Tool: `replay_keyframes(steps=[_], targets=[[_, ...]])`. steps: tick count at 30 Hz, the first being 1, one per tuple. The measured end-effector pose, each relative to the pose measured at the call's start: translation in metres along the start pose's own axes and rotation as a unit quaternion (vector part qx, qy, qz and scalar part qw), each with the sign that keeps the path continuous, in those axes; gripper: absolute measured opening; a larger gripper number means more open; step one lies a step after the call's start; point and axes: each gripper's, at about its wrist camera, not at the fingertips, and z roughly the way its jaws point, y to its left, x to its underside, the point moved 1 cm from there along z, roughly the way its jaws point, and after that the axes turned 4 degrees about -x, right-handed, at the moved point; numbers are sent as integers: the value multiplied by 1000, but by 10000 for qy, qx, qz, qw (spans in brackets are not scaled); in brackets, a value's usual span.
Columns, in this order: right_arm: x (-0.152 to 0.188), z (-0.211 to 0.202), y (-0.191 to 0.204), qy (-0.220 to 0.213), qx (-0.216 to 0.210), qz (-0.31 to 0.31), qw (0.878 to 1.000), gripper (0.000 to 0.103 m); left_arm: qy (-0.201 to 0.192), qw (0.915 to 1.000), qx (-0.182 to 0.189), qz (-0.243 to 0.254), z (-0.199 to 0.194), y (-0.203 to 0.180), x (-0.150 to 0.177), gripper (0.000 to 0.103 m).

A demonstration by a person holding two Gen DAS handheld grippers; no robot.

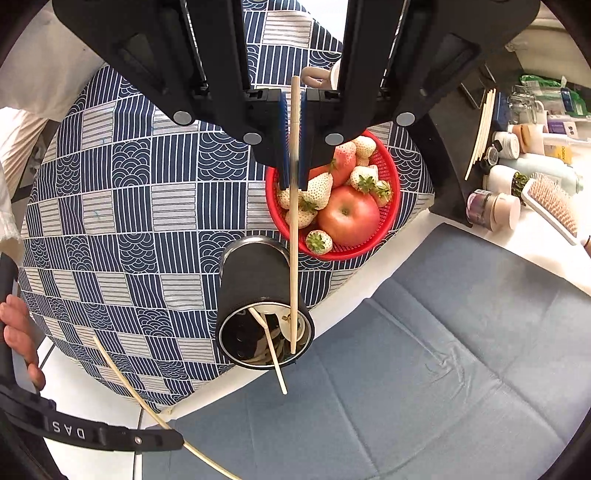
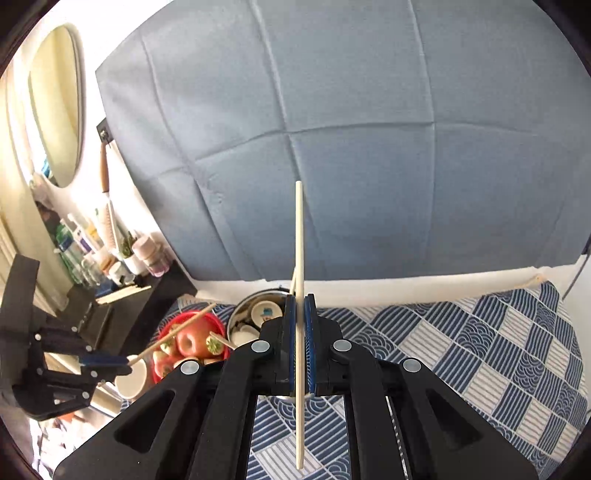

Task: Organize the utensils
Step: 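Lift both chopsticks upright and carry them over the black holder, then open both tools to drop the chopsticks into the holder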

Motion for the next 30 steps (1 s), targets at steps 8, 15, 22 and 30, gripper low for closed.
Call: replay_keyframes(steps=[8,15,22,30], targets=[[-24,23,-5,-108,-864,-450,9952,5,602,9971,-135,446,7,-13,-32,5],[-33,44,-6,-280,-1747,-769,9812,5,1215,9892,-85,820,14,-26,-57,5],[-35,82,-18,-338,-2405,-735,9673,5,1838,9761,-296,1119,25,-31,-83,5],[-27,130,-37,-325,-3004,-265,9529,5,2416,9575,-367,1532,41,-36,-110,5]])
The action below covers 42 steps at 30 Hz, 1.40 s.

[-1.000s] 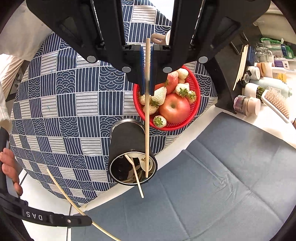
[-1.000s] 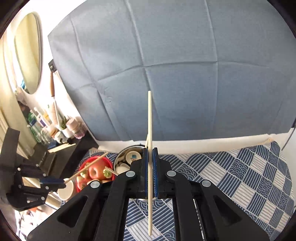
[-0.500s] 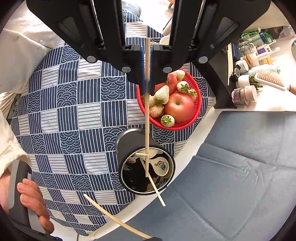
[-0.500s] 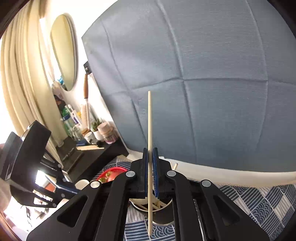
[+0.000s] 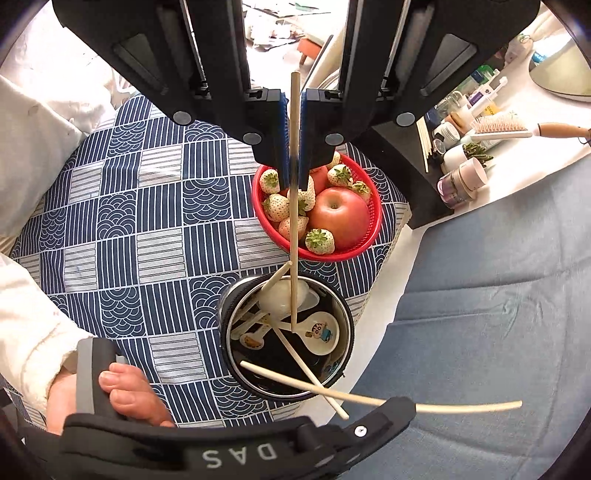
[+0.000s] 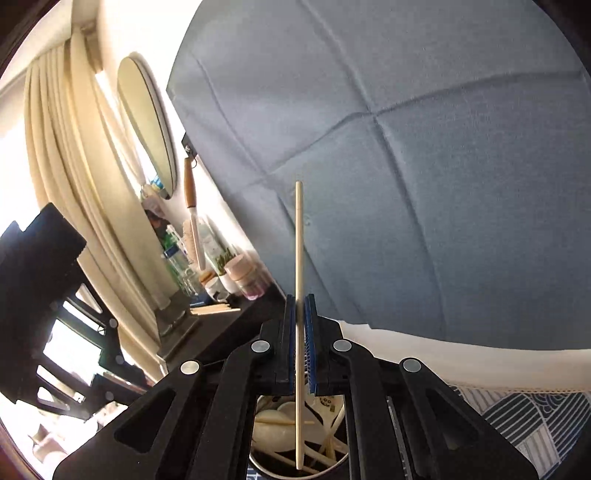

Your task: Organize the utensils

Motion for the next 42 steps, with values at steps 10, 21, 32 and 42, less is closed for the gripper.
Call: replay_keyframes(steps=[10,21,32,42], targets=[[21,6,-21,-78,-234,341,9991,5,405,9987,-69,316,2,-1,-23,5],[42,-18,-15,354,147,-103,9992,8,221,9995,-173,116,-10,2,-34,18],[62,-61,8,858,681,-669,9917,64,-475,9982,-236,-279,-33,-8,-20,59],[75,-80,34,1161,1157,-918,9822,86,-1518,9826,-165,-1061,-41,-21,18,76]])
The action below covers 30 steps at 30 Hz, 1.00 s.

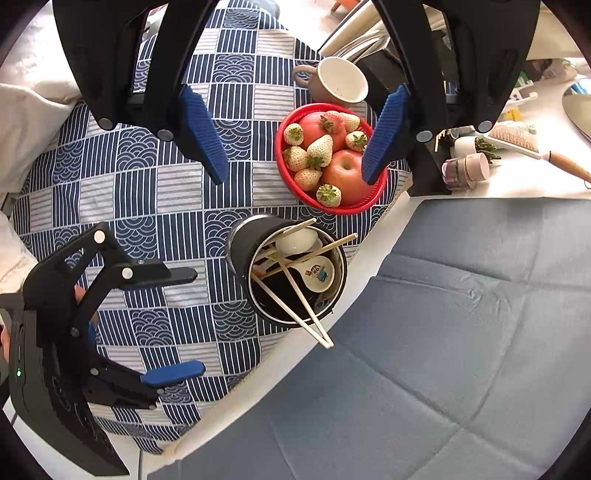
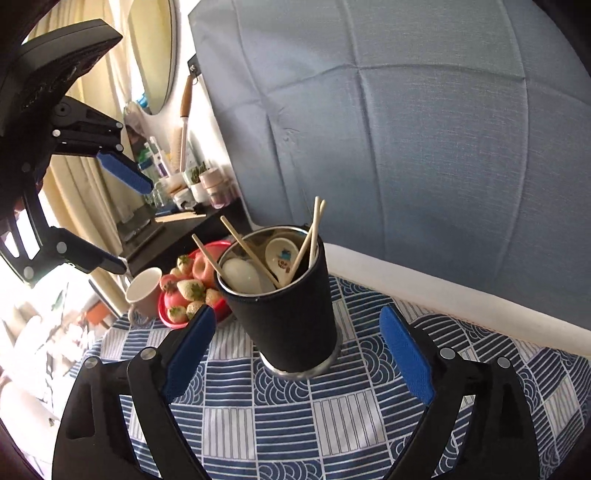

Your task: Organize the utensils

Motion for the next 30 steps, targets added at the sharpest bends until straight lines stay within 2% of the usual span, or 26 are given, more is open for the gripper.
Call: replay_keyframes(steps=[5,8,12,16,26,30], targets=[[10,-2,22,143,208,-81,9996,87,-525,9953,-407,-701,-3,-4,30,83],[19,-6,34,169,371,-2,9992,88,-734,9898,-181,-1208,-3,-10,54,86],[32,-18,52,194,593,110,9980,89,-886,9830,102,-1606,2,-29,86,89],[47,-30,68,263,582,203,9977,89,-927,9752,288,-1988,10,-52,114,90],[87,-63,96,339,853,228,9955,89,-1785,9474,266,-2642,-1,-101,151,94],[102,-70,99,433,981,238,9940,90,-2059,9295,-2,-3060,-6,-110,160,97]])
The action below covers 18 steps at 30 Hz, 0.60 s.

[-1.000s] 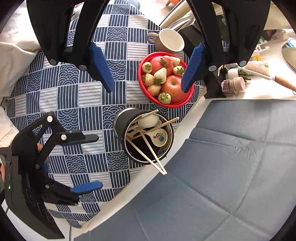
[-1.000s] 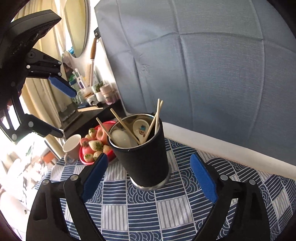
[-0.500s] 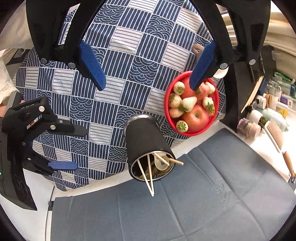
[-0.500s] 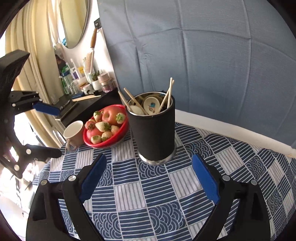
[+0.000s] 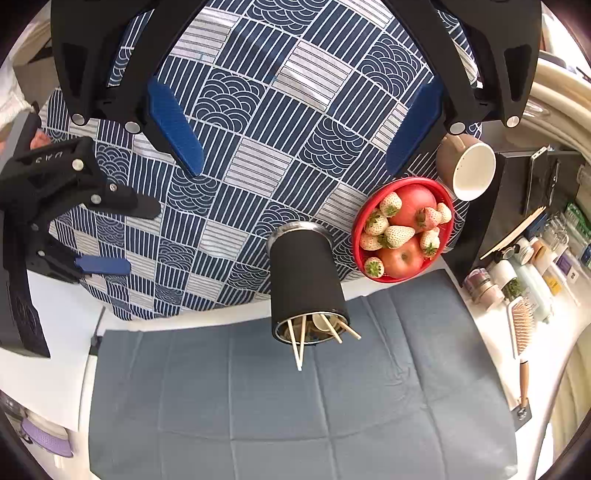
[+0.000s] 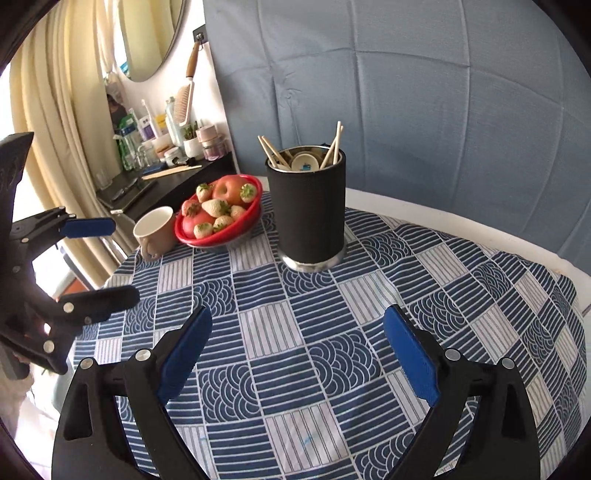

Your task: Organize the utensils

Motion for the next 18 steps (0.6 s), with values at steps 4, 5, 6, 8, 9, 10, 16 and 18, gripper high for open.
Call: replay_keyframes(steps=[4,5,6,8,9,10,16,18], targets=[[12,-5,0,55,92,26,9999,90,-153,9991,17,-388,-2,2,14,97],[14,-6,1,58,126,10,9999,90,-185,9987,14,-481,-1,3,17,97],[17,-7,1,57,152,9,9999,90,-192,9982,15,-564,-1,4,20,97],[20,-9,1,46,178,47,9998,90,-257,9970,27,-728,-2,6,25,97],[22,-11,1,21,183,63,9998,90,-280,9966,82,-775,-2,7,27,97],[23,-12,1,-2,184,80,9998,90,-294,9962,119,-812,-2,7,29,97],[25,-14,3,-123,257,188,9994,91,-410,9943,160,-969,-7,7,37,97],[26,-14,4,-153,311,212,9992,92,-442,9938,108,-1017,-9,8,39,97]])
